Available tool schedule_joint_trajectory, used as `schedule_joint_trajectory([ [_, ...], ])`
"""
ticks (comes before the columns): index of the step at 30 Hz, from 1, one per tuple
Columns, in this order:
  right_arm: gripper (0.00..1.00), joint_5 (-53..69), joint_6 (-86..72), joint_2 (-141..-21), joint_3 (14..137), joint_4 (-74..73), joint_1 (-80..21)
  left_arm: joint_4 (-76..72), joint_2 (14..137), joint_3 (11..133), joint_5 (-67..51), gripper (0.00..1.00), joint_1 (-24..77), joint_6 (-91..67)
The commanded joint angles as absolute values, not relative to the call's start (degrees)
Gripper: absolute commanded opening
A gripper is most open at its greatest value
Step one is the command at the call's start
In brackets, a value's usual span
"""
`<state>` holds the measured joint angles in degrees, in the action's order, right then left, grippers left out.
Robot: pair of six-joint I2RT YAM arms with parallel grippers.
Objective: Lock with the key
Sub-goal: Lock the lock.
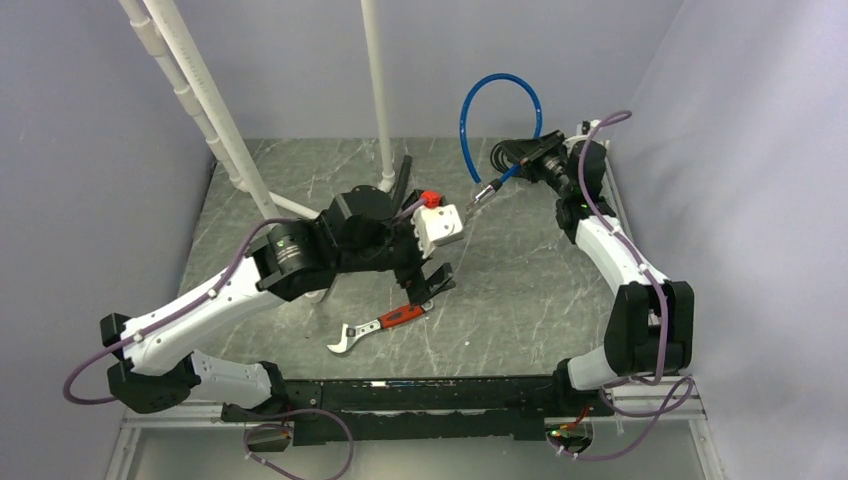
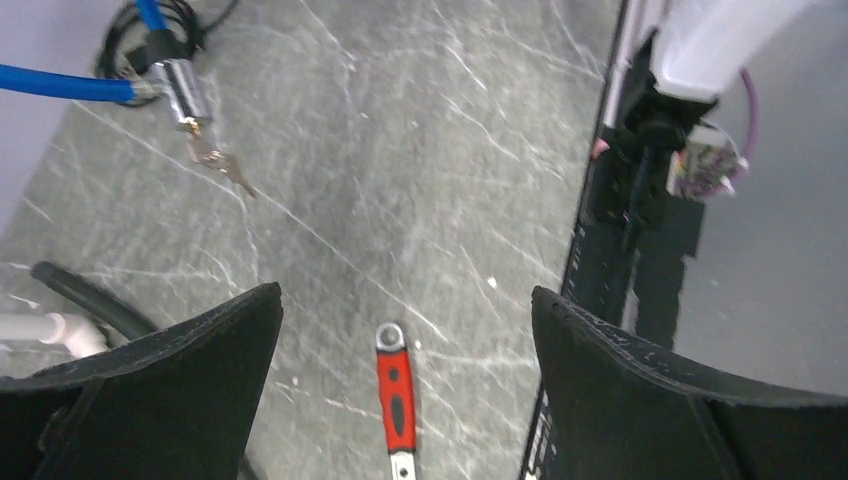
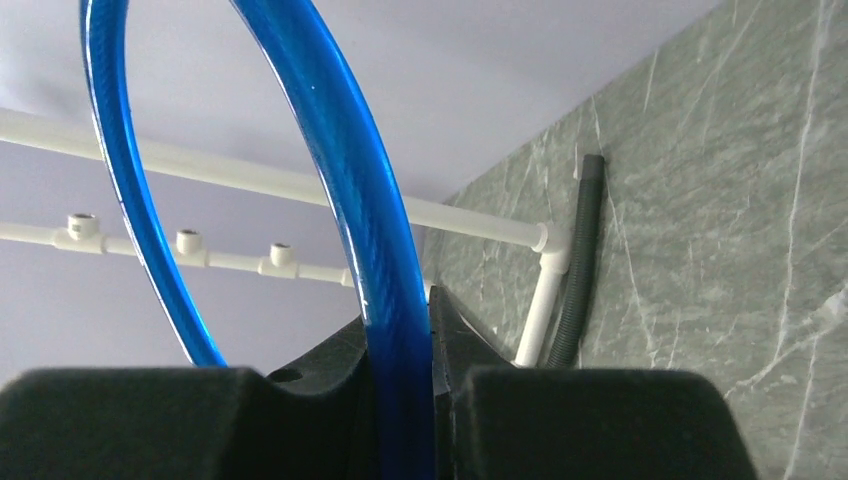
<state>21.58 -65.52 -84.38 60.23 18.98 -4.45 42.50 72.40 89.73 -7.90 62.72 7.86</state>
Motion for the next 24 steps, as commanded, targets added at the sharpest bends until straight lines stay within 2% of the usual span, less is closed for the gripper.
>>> schedule_joint_trajectory([
  [1,0.0,24.29,-68.68,-79.27,59.41,27.14,-1.73,29.63,75.33,89.81,-3.28,0.99,62.74,5.25],
  [8,0.0,27.44,-70.33,-76.55,57.13,29.96,3.46,19.21,84.28,91.19,-11.72,0.95,57.92,-7.86],
  [14,0.0,31.6,-71.48,-77.1,56.69,35.19,5.97,11.02,89.86,90.07,-23.3,0.82,46.23,-22.68],
  [24,0.0,38.94,-74.8,-79.54,53.83,47.61,9.13,-10.45,91.73,80.28,-31.69,0.74,44.23,-33.2],
])
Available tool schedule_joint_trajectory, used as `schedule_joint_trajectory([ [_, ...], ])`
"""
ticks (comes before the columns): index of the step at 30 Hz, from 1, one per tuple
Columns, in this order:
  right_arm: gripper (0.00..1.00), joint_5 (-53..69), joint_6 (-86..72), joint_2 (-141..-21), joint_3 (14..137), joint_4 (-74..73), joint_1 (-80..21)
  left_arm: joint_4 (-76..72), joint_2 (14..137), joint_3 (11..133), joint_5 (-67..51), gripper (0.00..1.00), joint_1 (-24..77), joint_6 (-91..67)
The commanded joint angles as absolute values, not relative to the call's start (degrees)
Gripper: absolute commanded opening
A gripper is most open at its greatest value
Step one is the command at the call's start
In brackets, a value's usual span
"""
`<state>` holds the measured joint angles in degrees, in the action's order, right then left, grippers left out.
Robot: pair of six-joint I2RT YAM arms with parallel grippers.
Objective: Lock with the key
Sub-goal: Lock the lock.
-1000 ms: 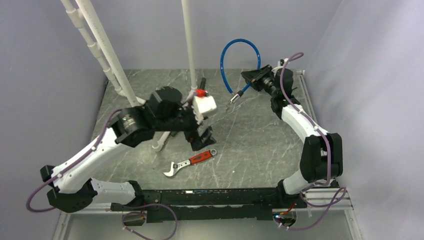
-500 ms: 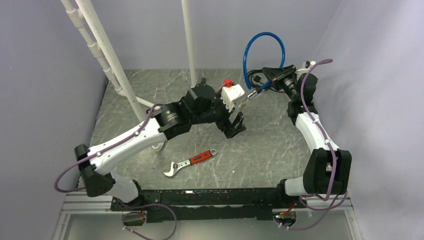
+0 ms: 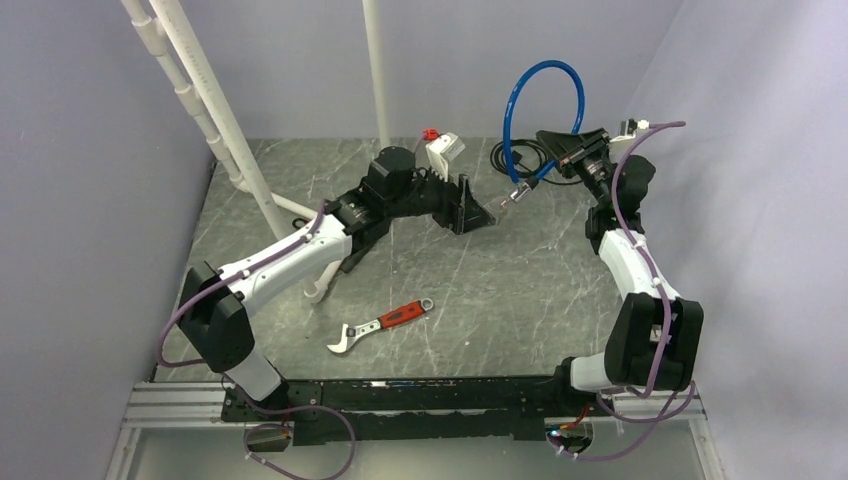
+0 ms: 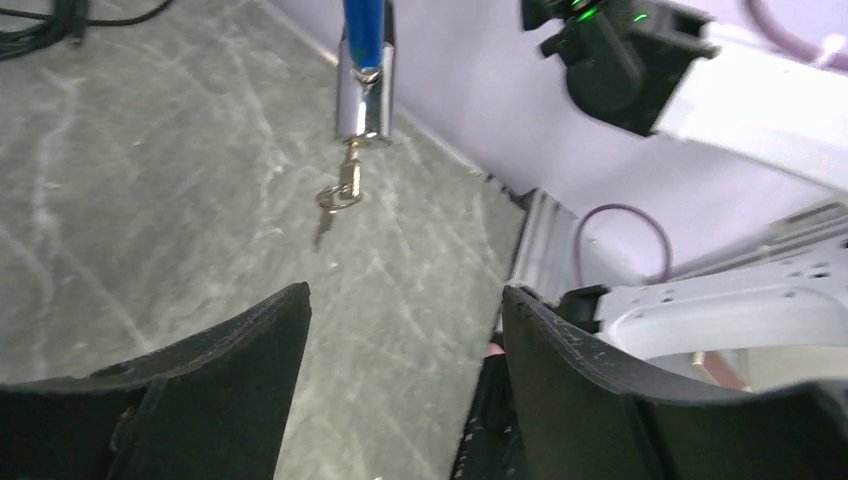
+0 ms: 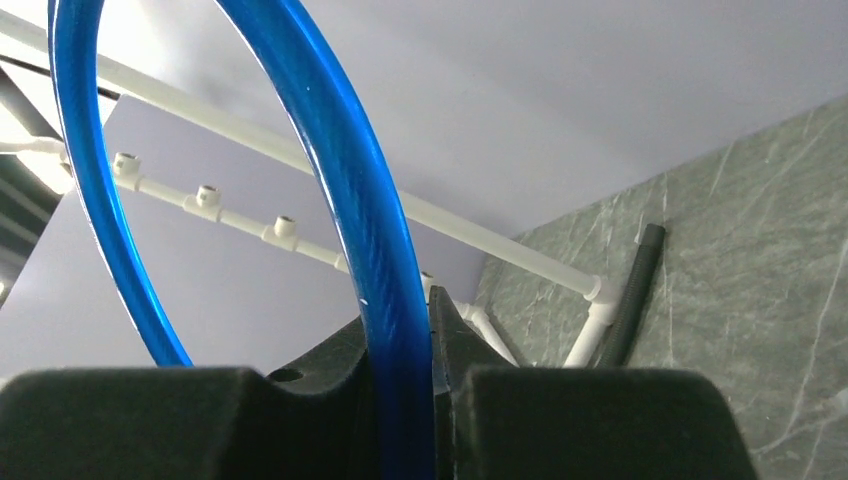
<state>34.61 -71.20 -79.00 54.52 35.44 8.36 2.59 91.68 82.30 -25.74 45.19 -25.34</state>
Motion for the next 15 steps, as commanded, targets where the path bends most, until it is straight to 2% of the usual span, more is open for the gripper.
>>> schedule_joint_trajectory([
  [1,0.0,39.29,-75.62,-79.64,53.27,48.99,9.22,-12.31,92.01,79.46,-32.44,0.73,43.79,-34.86],
  [6,0.0,38.73,-77.43,-78.67,50.88,51.02,9.23,-15.15,93.7,78.52,-31.73,0.66,43.66,-35.21],
  [15,0.0,37.64,-79.1,-77.02,48.48,50.65,9.14,-14.99,95.56,78.15,-31.1,0.61,43.62,-35.22],
])
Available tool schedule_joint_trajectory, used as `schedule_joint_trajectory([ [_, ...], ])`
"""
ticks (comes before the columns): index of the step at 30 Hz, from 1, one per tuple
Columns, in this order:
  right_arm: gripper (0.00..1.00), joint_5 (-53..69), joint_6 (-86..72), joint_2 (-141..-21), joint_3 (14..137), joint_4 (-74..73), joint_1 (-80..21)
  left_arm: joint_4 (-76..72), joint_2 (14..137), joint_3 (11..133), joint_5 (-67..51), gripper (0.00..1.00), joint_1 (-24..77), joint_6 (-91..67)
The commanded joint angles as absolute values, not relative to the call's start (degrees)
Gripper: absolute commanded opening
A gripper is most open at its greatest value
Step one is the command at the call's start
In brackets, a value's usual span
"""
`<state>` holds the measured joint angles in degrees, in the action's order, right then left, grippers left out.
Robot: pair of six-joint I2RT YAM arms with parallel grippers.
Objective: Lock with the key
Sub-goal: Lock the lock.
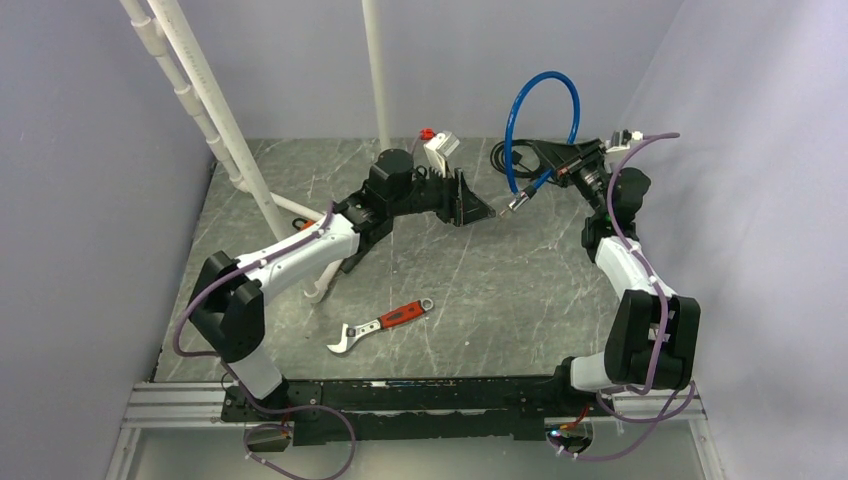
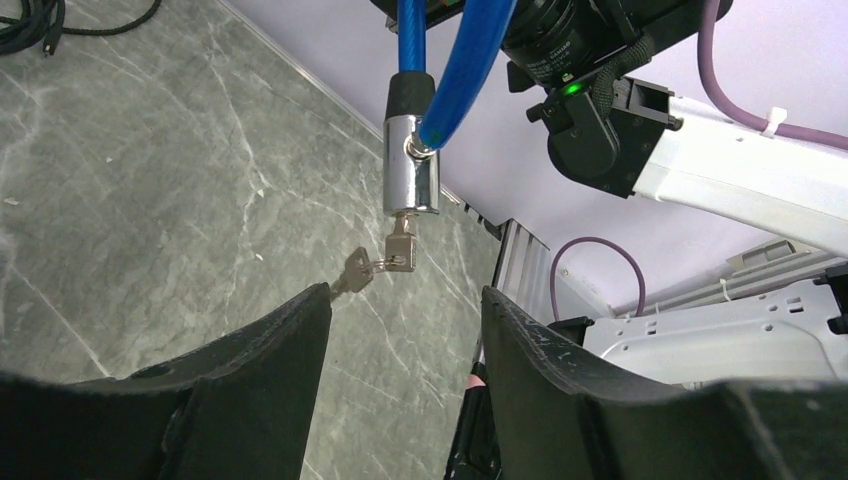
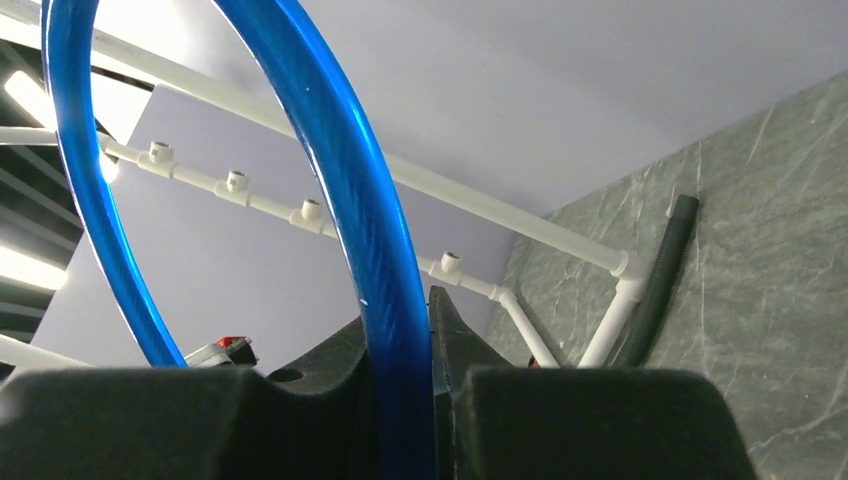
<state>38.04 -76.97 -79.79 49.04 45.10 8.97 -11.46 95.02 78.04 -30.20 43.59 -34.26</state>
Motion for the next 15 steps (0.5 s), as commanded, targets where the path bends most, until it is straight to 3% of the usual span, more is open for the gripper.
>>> schedule_joint_trajectory([
  [1,0.0,37.54,-79.22,-76.85,48.17,50.88,9.14,-15.1,95.78,78.06,-31.3,0.61,43.62,-35.43],
  [6,0.0,37.36,-79.53,-76.45,47.21,50.89,9.05,-15.6,96.92,78.58,-31.75,0.56,43.64,-36.07],
  [15,0.0,37.28,-80.16,-77.13,47.66,51.72,8.41,-13.61,99.66,80.68,-32.53,0.56,43.89,-37.46],
])
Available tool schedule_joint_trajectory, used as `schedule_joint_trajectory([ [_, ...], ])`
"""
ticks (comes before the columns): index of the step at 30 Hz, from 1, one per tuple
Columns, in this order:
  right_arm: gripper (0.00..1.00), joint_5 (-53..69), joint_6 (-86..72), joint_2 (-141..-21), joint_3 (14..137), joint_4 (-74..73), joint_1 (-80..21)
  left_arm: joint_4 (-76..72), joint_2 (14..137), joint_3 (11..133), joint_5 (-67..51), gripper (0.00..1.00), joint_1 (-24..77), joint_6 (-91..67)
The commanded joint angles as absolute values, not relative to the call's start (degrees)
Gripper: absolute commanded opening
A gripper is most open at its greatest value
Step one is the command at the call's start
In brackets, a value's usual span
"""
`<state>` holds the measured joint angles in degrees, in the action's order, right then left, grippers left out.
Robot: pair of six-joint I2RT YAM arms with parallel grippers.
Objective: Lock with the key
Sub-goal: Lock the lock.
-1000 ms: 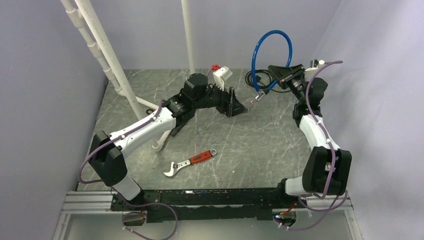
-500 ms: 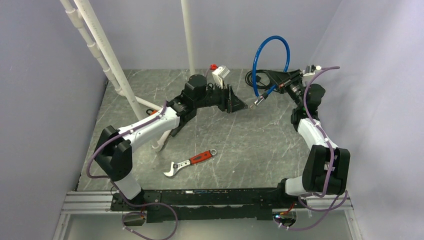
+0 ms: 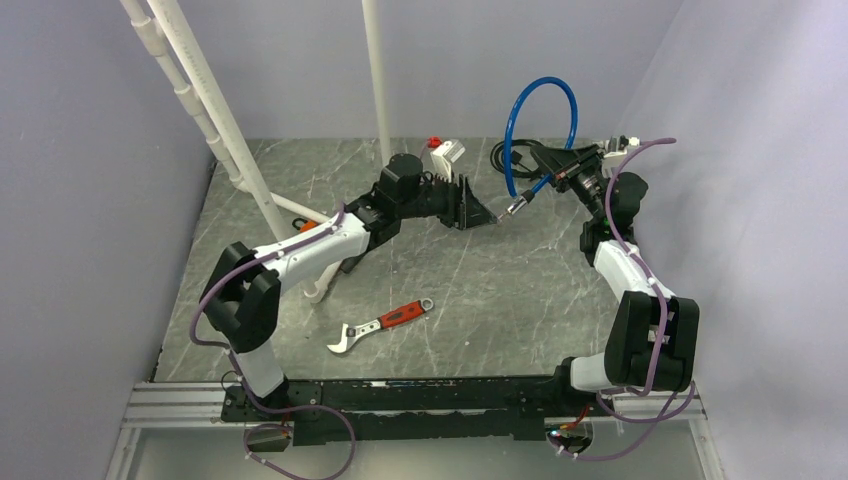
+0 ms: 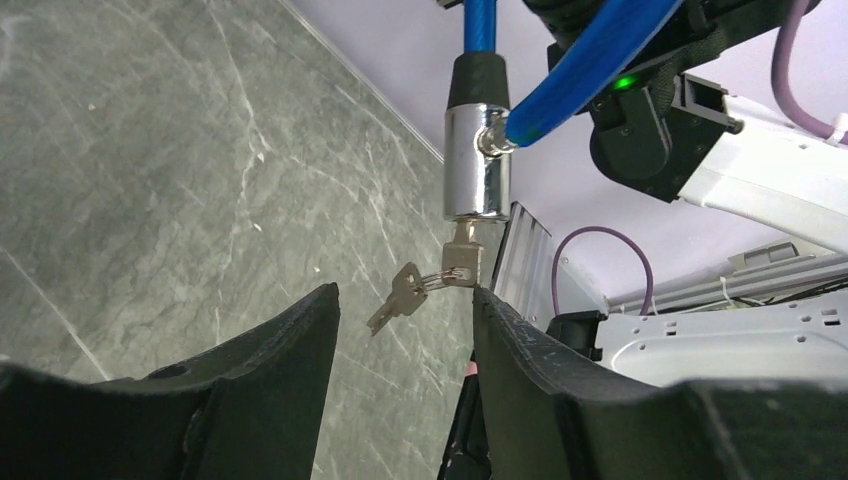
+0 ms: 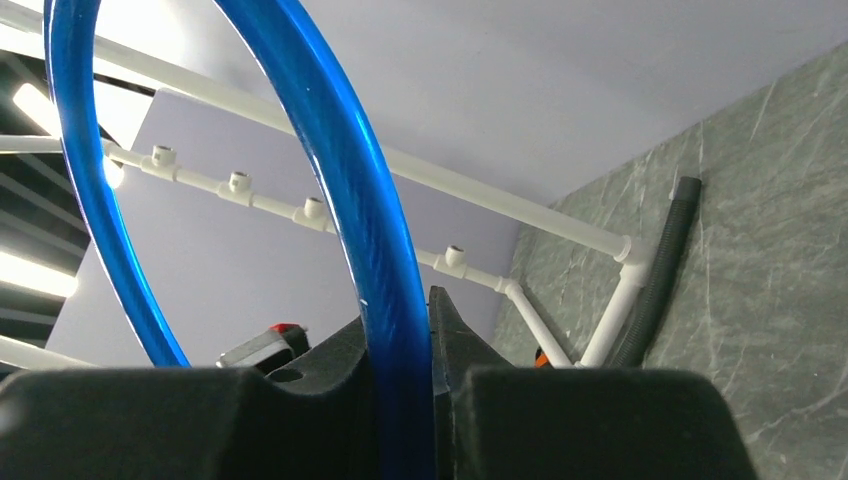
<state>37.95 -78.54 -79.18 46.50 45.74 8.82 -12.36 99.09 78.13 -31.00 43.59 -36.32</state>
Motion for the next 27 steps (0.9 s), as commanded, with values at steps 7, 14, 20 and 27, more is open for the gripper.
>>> schedule_joint_trajectory([
  [7,0.0,37.03,-80.08,-76.81,46.85,52.1,7.82,-14.8,100.55,81.93,-33.77,0.55,44.61,-36.85],
  [14,0.0,37.0,-79.82,-76.98,46.93,52.26,7.85,-18.9,98.21,79.0,-35.15,0.56,45.04,-36.97],
  [20,0.0,37.0,-79.63,-77.16,46.85,52.24,7.84,-18.15,97.57,78.8,-34.79,0.52,44.98,-35.47],
  [27,0.0,36.93,-79.64,-77.04,46.96,52.41,7.82,-17.1,99.77,80.53,-36.23,0.46,44.93,-38.9],
])
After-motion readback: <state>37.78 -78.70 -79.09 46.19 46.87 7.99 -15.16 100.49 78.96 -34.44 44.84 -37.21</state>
